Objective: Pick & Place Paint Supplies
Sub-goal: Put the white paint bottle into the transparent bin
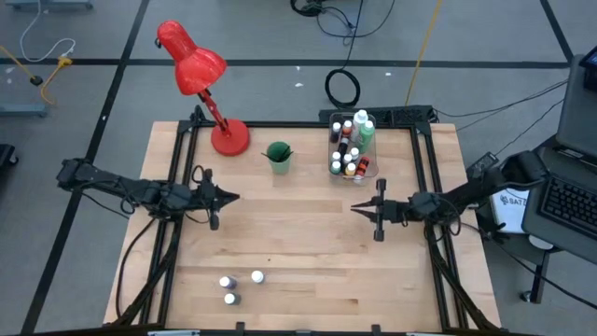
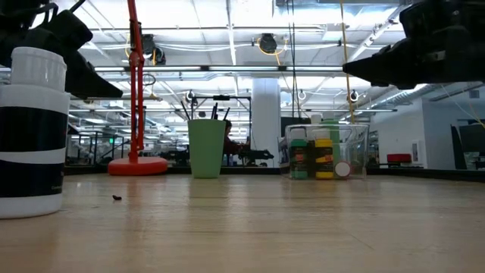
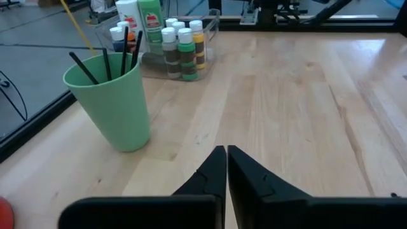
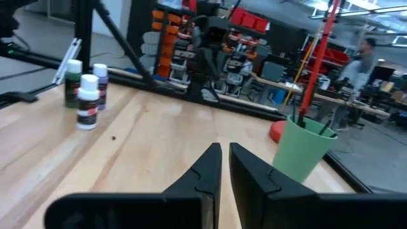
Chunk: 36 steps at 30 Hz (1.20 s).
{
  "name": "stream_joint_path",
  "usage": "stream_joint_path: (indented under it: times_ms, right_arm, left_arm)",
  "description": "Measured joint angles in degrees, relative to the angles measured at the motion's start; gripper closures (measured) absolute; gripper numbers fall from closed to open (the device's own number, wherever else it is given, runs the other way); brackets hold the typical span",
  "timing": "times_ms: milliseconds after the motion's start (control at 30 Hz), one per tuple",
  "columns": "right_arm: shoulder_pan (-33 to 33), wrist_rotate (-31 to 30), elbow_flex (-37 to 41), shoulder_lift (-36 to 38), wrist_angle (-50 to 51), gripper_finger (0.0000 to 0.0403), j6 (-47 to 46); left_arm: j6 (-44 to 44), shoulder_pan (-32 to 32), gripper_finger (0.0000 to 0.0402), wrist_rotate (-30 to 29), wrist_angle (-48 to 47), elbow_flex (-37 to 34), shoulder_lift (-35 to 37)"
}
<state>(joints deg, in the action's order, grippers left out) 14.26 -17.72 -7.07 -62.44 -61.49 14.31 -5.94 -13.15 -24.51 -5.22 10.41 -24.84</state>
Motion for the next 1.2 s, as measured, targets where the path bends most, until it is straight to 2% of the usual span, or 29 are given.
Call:
stream_joint_path:
  times_ms: [133,233,333,500,667,767,867,967,1067,1200]
  right_arm:
    - [-1.76,0.20,-0.03,-4.20,-6.49,0.0378,-0.39]
    - [-3.16,5.13,-1.81,-8.65,-8.64,0.0378,-0.82]
    - [-4.18,10.73,-6.98,-14.49,-9.08,0.0378,-2.01]
    - [-4.28,13.09,-19.20,-28.69,-8.16,0.0378,-3.45]
    - [-4.26,32.69,-35.05,-39.91,-1.43,0.0365,-5.07]
    - [-3.49,34.40,-43.77,-43.03,5.34,0.0330,-5.10]
    - [-3.28,34.33,-51.88,-45.75,12.04,0.0278,-4.40]
    - [-3.26,34.70,-58.33,-49.97,14.24,0.0222,-5.02]
    - [-3.20,38.90,-64.27,-55.65,14.30,0.0175,-7.51]
    - [-3.12,43.88,-71.26,-61.31,14.11,0.0138,-12.25]
  left_arm:
    - [-0.17,0.00,0.0398,0.02,-0.15,0.00,0.00]
    - [-0.17,0.00,0.0400,0.02,-0.15,0.00,0.00]
    - [-0.19,0.00,0.0396,0.02,-0.14,0.00,0.00]
    - [-0.24,0.00,0.0379,0.02,-0.12,0.00,0.00]
    - [-0.33,0.00,0.0375,0.02,-0.15,0.00,0.00]
    - [-0.35,0.00,0.0380,0.08,-0.19,0.00,0.00]
    - [-0.35,0.00,0.0386,0.87,-0.65,0.00,0.00]
    - [-0.35,0.00,0.0392,1.00,-1.09,0.00,0.00]
    - [-0.34,0.00,0.0396,1.04,-1.28,0.00,0.00]
    - [-0.35,0.00,0.0392,1.07,-1.59,0.00,0.00]
